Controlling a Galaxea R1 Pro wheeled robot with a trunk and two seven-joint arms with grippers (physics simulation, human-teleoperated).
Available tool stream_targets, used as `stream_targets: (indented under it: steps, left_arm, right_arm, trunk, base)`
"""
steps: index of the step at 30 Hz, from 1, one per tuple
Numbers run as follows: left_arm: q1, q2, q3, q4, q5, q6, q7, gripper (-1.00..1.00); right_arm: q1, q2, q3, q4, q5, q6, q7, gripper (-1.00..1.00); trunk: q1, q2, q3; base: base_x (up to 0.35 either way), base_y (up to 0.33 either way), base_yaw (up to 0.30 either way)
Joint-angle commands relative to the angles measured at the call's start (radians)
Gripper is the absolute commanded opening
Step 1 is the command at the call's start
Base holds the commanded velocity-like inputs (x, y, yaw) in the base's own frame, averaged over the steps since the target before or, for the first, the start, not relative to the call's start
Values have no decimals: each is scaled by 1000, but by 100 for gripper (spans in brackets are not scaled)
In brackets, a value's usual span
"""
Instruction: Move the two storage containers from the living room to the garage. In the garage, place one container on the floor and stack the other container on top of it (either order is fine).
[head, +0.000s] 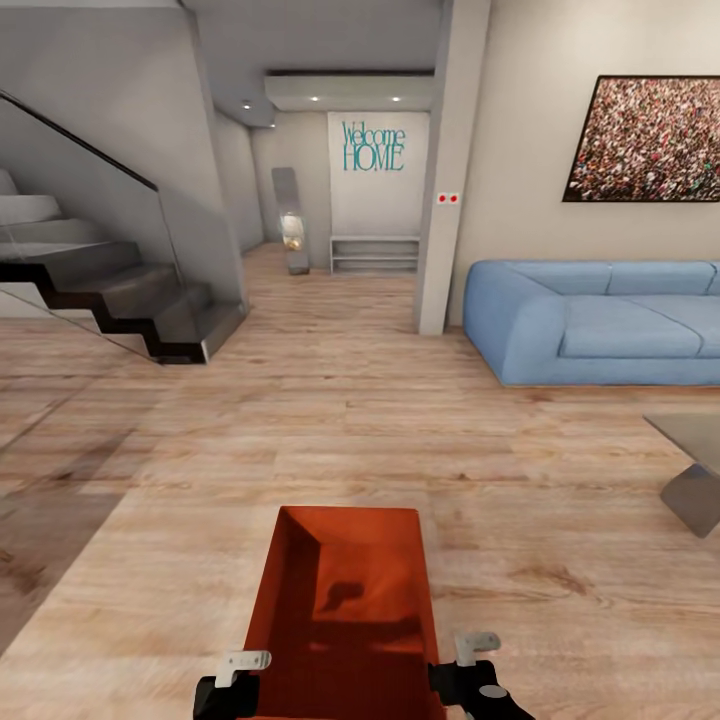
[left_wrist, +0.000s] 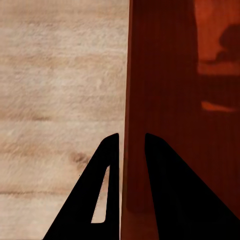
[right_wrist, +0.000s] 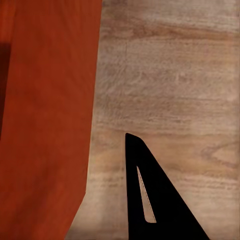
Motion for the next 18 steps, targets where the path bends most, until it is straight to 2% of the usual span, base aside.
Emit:
stream_targets:
  steps: [1,18]
  left_arm:
    - [-1,1,6,1,3,-4,18,-100]
    - [0,1,6,1,3,-4,18,-100]
  right_arm:
    - [-1,-1,0,1,6,-3,-12,-100]
    - [-1,-1,0,1,6,-3,-12,-100]
  trunk:
    - [0,0,-1]
    - [0,0,-1]
  base:
    - [344,0,0]
    - [344,0,0]
